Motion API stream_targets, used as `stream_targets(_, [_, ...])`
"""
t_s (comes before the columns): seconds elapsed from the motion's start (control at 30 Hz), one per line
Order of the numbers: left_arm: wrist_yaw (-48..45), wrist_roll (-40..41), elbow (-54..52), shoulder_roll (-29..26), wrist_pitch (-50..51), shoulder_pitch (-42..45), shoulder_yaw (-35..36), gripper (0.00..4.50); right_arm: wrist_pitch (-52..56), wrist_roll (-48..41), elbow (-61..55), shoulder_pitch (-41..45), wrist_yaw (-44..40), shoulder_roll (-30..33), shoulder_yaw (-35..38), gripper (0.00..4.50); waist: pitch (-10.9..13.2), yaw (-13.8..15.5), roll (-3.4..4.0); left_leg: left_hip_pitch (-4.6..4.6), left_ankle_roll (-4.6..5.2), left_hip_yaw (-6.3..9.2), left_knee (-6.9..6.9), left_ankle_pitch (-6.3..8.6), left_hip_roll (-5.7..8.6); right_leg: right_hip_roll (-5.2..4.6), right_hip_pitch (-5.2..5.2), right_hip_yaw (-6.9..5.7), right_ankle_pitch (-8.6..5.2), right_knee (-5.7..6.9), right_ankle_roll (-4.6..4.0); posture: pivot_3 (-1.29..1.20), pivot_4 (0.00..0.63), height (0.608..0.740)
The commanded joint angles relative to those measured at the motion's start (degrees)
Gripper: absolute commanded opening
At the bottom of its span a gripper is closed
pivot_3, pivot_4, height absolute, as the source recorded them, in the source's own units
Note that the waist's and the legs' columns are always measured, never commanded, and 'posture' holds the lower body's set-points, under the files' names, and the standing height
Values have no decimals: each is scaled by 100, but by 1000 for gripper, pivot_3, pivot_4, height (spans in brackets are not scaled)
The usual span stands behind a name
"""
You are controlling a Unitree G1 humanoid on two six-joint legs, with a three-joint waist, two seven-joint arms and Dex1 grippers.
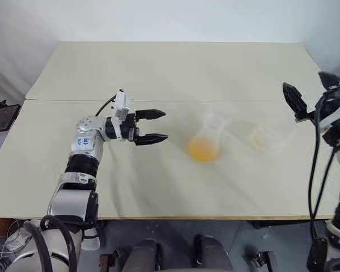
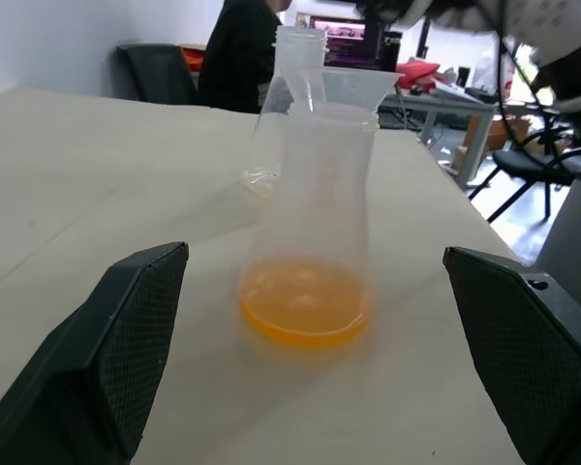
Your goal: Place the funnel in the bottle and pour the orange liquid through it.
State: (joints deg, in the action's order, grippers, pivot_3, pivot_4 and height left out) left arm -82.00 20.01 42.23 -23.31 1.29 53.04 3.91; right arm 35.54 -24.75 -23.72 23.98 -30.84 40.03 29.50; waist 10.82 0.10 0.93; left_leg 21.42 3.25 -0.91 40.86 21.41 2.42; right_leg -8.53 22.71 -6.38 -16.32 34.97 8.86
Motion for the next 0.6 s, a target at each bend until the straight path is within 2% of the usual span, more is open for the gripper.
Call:
stream_targets(0.03, [-37, 140, -385, -175, -70, -207, 151, 4500, 329, -886, -766, -475, -642, 369, 458, 4458, -2, 11, -3, -1, 0, 1, 1, 0, -1, 1, -2, -1, 0, 0, 0, 0, 150, 740])
stream_targets(0.2, [-184, 230, -558, -531, 166, -552, 251, 4500, 526, -1924, -1596, -2250, -1890, 678, 1318, 4458, 0, 116, -6, -4, 1, 6, 8, 1, 2, -2, -15, -5, 0, -8, 0, 0, 150, 740])
stream_targets(0.27, [-352, 210, -541, -697, 164, -726, 240, 4500, 383, -1871, -1673, -3113, -2434, 705, 1545, 4458, 0, 156, -7, -2, 1, 6, 9, 1, 3, -2, -17, -4, 0, -8, 1, 0, 150, 740])
stream_targets(0.37, [-519, 199, -581, -860, 159, -971, 216, 4500, -52, -1793, -1429, -3961, -2948, 550, 1746, 4458, 1, 143, -12, -13, 5, -1, 8, 4, 3, -1, -29, 0, 1, -17, 2, 0, 150, 740])
stream_targets(0.43, [-599, 221, -640, -937, 197, -1130, 214, 4500, -494, -1521, -1184, -4343, -3253, 478, 1673, 4458, 0, 153, -13, -17, 9, -6, 13, 4, 6, -2, -35, 12, 3, -24, 6, 0, 150, 740])
stream_targets(0.6, [-631, 234, -676, -940, 186, -1194, 191, 4500, -1126, -1413, -933, -4493, -3321, 234, 1421, 4458, 2, 135, -19, -22, 8, -7, 12, 5, 3, -1, -31, 19, 3, -21, 7, 0, 150, 740])
